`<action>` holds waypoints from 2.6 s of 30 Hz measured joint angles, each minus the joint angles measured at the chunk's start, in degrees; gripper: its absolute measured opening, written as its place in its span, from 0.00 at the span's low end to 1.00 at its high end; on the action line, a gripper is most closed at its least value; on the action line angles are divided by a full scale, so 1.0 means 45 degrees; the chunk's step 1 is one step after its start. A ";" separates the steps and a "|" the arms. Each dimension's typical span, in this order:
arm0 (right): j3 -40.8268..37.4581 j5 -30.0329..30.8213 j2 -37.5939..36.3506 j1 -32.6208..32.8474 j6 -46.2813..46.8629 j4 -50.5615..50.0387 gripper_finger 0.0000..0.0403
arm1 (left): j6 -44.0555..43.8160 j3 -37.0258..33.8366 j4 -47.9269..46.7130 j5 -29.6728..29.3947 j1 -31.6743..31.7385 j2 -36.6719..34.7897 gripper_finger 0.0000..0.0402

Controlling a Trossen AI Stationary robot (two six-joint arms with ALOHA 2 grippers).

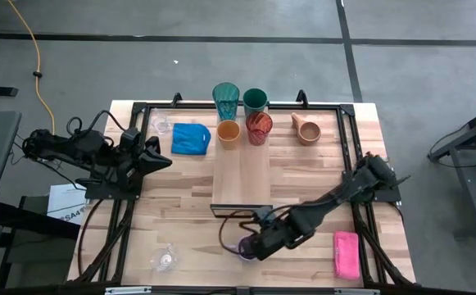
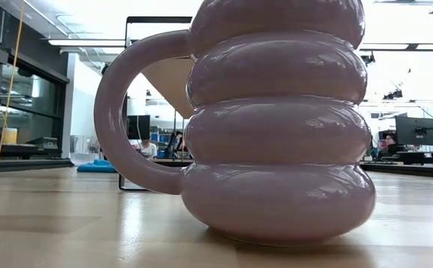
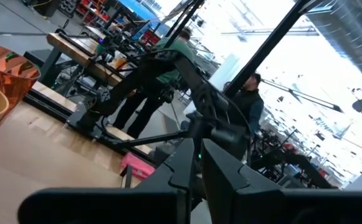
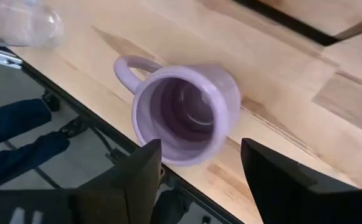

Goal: Stack small to large cups/mugs on shelf
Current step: Put the purple mug on the shelf

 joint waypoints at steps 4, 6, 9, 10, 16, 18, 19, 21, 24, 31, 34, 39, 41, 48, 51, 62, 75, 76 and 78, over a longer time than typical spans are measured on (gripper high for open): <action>0.0390 -0.0329 0.0770 -0.0006 0.0186 -0.0018 0.53 | 0.0001 0.0000 -0.0009 0.0004 0.0000 0.0000 0.05; 0.0328 -0.0350 0.0987 -0.0005 0.0444 -0.0034 0.53 | 0.0000 0.0000 -0.0027 0.0004 0.0000 0.0000 0.05; 0.0180 -0.0448 0.1145 -0.0024 0.0715 -0.0371 0.53 | 0.0000 0.0000 -0.0067 0.0004 0.0000 0.0000 0.05; 0.0180 -0.0466 0.1192 -0.0024 0.0773 -0.0549 0.53 | -0.0004 0.0000 -0.0067 0.0004 0.0000 0.0000 0.05; 0.0175 0.0056 0.1228 -0.0029 0.0806 -0.0800 0.53 | -0.0004 0.0000 -0.0062 0.0009 0.0000 0.0000 0.05; 0.0170 0.0117 0.1303 -0.0084 0.0776 -0.0773 0.53 | -0.0004 0.0000 -0.0062 0.0009 0.0000 0.0000 0.05; 0.0170 0.0081 0.1377 -0.0090 0.0735 -0.0772 0.53 | -0.0004 0.0000 -0.0062 0.0009 0.0000 0.0000 0.05; 0.0169 -0.0113 0.1617 -0.0158 0.0654 -0.0773 0.53 | -0.0004 0.0000 -0.0062 0.0011 0.0000 0.0000 0.05; 0.0156 -0.0114 0.1889 -0.0221 0.0489 -0.0784 0.53 | -0.0004 0.0000 -0.0062 0.0014 0.0000 0.0000 0.05; 0.0156 -0.0157 0.2298 -0.0404 0.0095 -0.0549 0.53 | -0.0004 0.0000 -0.0062 0.0014 0.0000 0.0000 0.05; 0.0156 -0.0210 0.2350 -0.0427 -0.0106 -0.0554 0.51 | -0.0004 0.0000 -0.0057 0.0014 0.0000 0.0000 0.05; 0.0156 -0.0185 0.2350 -0.0427 -0.0527 -0.0677 0.39 | 0.0004 0.0000 -0.0059 0.0014 0.0000 0.0000 0.05; 0.0156 -0.0167 0.2350 -0.0427 -0.1044 -0.0860 0.30 | 0.0006 0.0000 -0.0057 0.0014 0.0000 0.0000 0.05; 0.0156 -0.0853 0.2343 -0.0431 -0.2378 -0.1138 0.04 | 0.0015 0.0000 -0.0057 0.0014 -0.0004 0.0000 0.05; 0.0142 -0.1020 0.2231 -0.0336 -0.3090 -0.1317 0.05 | 0.0025 0.0000 -0.0057 0.0014 -0.0005 0.0003 0.05; -0.0081 -0.1125 0.0379 0.1411 -0.4412 -0.6492 0.02 | 0.0025 0.0000 -0.0038 0.0053 -0.0005 0.0005 0.05; -0.8397 -0.0245 -0.8150 0.2612 -0.0715 -0.5789 0.02 | 0.0044 0.0000 -0.0053 0.0053 -0.0001 0.0005 0.05; -0.8753 0.0296 -0.8903 0.2403 -0.0717 -0.5746 0.02 | 0.0081 0.0000 -0.0057 0.0051 -0.0002 0.0005 0.05; -0.9186 0.1615 -1.0340 0.1950 -0.0813 -0.5652 0.02 | 0.0156 0.0000 -0.0100 -0.0065 0.0000 0.0000 0.05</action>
